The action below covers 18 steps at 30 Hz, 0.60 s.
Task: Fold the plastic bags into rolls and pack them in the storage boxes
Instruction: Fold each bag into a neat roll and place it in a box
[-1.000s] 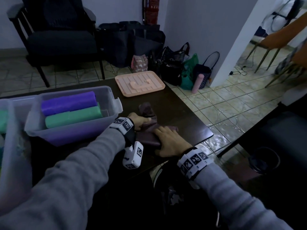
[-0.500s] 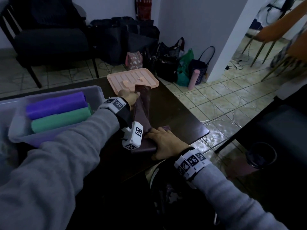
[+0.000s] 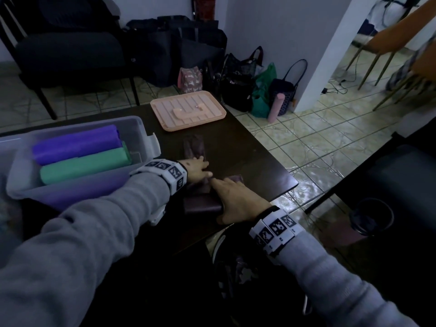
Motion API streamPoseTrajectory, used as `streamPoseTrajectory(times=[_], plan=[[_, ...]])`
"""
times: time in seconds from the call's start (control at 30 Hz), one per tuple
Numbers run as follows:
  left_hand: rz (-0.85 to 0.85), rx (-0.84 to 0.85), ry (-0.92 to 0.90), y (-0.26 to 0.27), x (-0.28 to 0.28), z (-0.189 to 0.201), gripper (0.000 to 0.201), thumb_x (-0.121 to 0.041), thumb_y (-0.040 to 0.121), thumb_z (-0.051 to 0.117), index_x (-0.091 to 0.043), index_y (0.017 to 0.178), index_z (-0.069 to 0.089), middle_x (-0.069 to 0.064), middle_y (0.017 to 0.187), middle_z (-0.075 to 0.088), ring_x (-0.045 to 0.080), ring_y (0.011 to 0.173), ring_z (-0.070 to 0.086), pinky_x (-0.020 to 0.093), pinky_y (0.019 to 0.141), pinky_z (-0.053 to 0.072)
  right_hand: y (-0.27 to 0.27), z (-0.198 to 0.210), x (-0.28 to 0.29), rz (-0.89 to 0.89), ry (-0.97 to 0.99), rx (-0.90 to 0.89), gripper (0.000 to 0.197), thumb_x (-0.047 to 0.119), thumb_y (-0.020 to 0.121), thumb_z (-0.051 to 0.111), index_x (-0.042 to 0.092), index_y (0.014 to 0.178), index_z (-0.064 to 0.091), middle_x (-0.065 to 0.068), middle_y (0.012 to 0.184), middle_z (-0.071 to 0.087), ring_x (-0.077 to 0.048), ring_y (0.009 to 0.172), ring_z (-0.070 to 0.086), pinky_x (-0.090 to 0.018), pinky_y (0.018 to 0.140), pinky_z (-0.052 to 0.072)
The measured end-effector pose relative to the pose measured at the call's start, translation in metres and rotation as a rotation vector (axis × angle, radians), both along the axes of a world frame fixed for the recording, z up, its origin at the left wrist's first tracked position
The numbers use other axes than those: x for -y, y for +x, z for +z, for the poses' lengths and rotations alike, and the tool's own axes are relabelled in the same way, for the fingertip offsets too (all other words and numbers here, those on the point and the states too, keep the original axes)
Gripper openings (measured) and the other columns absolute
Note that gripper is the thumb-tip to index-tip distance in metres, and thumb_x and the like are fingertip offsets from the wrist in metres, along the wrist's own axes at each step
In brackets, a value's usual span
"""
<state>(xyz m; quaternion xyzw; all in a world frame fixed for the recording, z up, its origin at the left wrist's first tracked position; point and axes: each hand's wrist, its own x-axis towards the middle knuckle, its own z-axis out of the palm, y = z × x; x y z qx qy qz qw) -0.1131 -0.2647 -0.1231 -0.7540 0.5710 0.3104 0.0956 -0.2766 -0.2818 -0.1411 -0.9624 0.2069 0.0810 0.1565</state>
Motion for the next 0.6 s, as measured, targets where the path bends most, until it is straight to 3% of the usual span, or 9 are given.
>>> streamPoseTrajectory(times=[0.07,0.13,0.23,0.3,0.4,0.5,0.6], plan=[[-0.028,-0.007,0.012,0.002,-0.007,-0.010,0.066,-0.040,0.102,0.026,-0.007,0.150,-0.003,0.011,0.158,-0.010,0.024,0.146,-0.005,0.033,0.117,0.005,-0.001,0.000,0.000,0.002,0.033,0.028,0.066,0.029,0.065,0.075,0.014,0.123,0.046,-0.005,0.120,0.054,-0.024,0.110,0.048,-0.039,0.094,0.041],[-0.027,-0.017,-0.023,0.002,-0.011,-0.017,0.068,-0.039,0.101,0.027,-0.005,0.150,-0.006,0.009,0.157,-0.014,0.022,0.146,-0.009,0.033,0.117,0.002,-0.001,-0.001,-0.002,0.002,0.072,0.052,0.064,0.028,0.064,0.076,0.014,0.120,0.050,-0.005,0.119,0.055,-0.024,0.108,0.050,-0.039,0.093,0.043],[-0.021,-0.014,-0.058,0.001,-0.010,-0.023,0.067,-0.039,0.102,0.027,-0.005,0.150,-0.006,0.009,0.157,-0.015,0.021,0.146,-0.010,0.032,0.117,0.001,-0.002,-0.006,-0.004,-0.013,0.129,0.112,0.063,0.024,0.063,0.078,0.011,0.119,0.054,-0.007,0.117,0.052,-0.024,0.107,0.050,-0.037,0.093,0.044],[-0.021,-0.028,-0.064,0.003,-0.011,-0.021,0.067,-0.039,0.101,0.028,-0.008,0.150,-0.006,0.007,0.157,-0.014,0.019,0.146,-0.010,0.033,0.117,0.001,-0.003,-0.007,-0.005,-0.018,0.135,0.141,0.065,0.024,0.064,0.078,0.011,0.124,0.056,-0.007,0.117,0.046,-0.022,0.108,0.048,-0.031,0.095,0.042],[0.020,-0.120,-0.126,0.009,-0.015,-0.013,0.066,-0.040,0.100,0.033,-0.016,0.151,-0.002,0.003,0.158,-0.010,0.018,0.146,-0.005,0.032,0.117,0.003,-0.004,-0.002,-0.001,-0.016,0.115,0.087,0.069,0.029,0.070,0.076,0.018,0.133,0.050,-0.005,0.116,0.047,-0.020,0.109,0.046,-0.034,0.096,0.040],[0.062,-0.156,-0.251,0.009,-0.023,-0.008,0.064,-0.038,0.096,0.046,-0.018,0.150,0.017,0.003,0.159,-0.003,0.022,0.147,0.002,0.037,0.119,0.010,-0.002,0.006,0.008,-0.078,0.197,0.072,0.062,0.032,0.071,0.077,0.018,0.122,0.046,0.002,0.112,0.054,-0.018,0.104,0.051,-0.036,0.097,0.040],[0.064,-0.123,-0.449,-0.002,-0.038,-0.001,0.032,-0.026,0.095,0.051,-0.020,0.126,0.053,0.003,0.141,0.035,0.019,0.133,0.033,0.032,0.109,0.029,0.002,0.012,0.015,-0.100,0.285,-0.019,0.051,0.032,0.075,0.076,0.013,0.113,0.048,0.003,0.102,0.054,-0.015,0.092,0.052,-0.029,0.085,0.042]])
